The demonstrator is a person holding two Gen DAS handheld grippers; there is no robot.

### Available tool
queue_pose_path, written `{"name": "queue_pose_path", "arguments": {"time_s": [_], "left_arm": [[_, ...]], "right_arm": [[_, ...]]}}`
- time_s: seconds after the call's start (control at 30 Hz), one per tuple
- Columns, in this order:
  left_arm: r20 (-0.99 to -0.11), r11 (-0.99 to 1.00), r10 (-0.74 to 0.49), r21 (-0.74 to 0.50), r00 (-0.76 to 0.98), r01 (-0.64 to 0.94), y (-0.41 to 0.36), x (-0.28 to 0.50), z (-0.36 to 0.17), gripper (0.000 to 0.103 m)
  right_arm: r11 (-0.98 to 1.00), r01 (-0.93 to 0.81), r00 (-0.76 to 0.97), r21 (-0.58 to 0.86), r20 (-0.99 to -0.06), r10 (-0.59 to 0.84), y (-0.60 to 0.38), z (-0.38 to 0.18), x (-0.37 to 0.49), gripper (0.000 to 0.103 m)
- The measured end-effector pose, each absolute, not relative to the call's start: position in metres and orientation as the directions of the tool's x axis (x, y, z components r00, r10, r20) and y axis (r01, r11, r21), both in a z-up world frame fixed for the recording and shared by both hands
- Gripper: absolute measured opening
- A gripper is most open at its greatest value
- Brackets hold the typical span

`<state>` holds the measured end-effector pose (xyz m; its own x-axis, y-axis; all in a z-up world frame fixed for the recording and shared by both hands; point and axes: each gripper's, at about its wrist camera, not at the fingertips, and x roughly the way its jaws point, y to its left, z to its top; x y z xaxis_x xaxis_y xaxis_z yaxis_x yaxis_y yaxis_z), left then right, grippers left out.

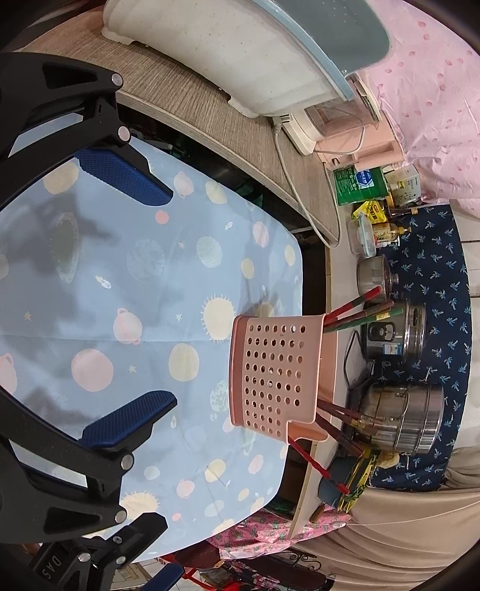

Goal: Organize utensils

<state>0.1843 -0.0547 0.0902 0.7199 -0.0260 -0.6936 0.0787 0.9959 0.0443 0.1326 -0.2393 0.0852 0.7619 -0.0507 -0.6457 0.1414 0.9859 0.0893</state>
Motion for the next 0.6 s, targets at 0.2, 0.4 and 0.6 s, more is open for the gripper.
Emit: {"name": "queue_pose_path", "arguments": {"time_s": [0.2,0.4,0.6], "left_arm": [[-0.700,0.997,-0.011,0.047,0.714,0.060,-0.054,0.194,0.089,0.096],[-0.693,0.997,-0.003,0.052,0.721,0.055,-0.054,0.199,0.090,0.096],[-0.692,0.997,0.000,0.055,0.722,0.053,-0.055,0.202,0.091,0.096]], "right_arm": [[0.987,0.137,0.760,0.084,-0.648,-0.050,-0.238,0.083,0.141,0.097],[0.988,0.135,0.760,0.081,-0.648,-0.051,-0.237,0.083,0.145,0.097],[0.988,0.133,0.762,0.082,-0.645,-0.050,-0.237,0.084,0.149,0.097]]}}
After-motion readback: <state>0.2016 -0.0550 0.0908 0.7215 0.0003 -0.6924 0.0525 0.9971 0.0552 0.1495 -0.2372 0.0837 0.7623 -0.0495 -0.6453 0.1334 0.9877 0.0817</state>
